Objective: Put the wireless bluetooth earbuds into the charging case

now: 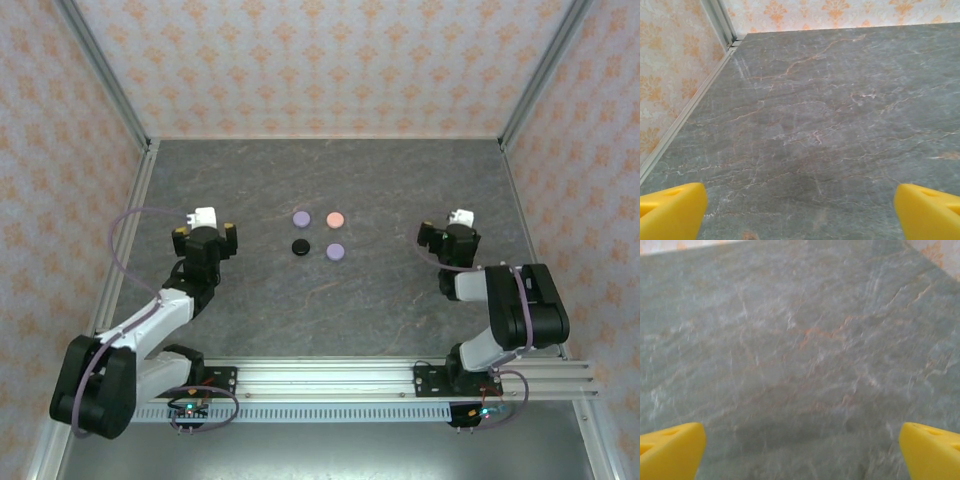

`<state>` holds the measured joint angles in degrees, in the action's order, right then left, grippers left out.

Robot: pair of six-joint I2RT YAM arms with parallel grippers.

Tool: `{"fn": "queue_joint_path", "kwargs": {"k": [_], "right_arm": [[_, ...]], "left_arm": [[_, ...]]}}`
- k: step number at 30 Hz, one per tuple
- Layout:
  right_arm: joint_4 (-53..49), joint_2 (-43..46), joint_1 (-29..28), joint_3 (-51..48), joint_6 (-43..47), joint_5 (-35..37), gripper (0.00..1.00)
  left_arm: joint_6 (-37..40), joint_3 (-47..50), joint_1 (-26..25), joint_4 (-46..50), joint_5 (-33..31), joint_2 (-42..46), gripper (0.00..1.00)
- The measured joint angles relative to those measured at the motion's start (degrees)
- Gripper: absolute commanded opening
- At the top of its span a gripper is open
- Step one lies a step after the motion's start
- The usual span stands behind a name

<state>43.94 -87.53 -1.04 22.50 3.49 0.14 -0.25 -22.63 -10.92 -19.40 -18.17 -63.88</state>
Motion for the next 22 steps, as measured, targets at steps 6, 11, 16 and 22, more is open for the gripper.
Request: {"fn": "queue_joint_path", "kwargs": {"k": [6,11,16,22], "right_arm": [[-0.20,0.02,1.55,1.20,-0.42,-2.36,0.99],[-0.22,0.02,1.40,1.20,-0.42,-2.75,0.99],[-0.22,0.02,1.29,1.20,-0.42,-2.75,0.99],[-0.24,0.02,1.29,1.20,-0.42,-2.75,0.99]], "left_arm": [[1.70,3.34,4.66,-13.40,6.05,-9.03,0.96],[1.86,3.56,7.34,-24.30,11.08,-18.60,0.99],[1.81,1.16,8.07,-23.50,15.34,-22.08,1.00],[1.64,-0.85,9.46,-23.52,17.09,-22.05,1.00]]}}
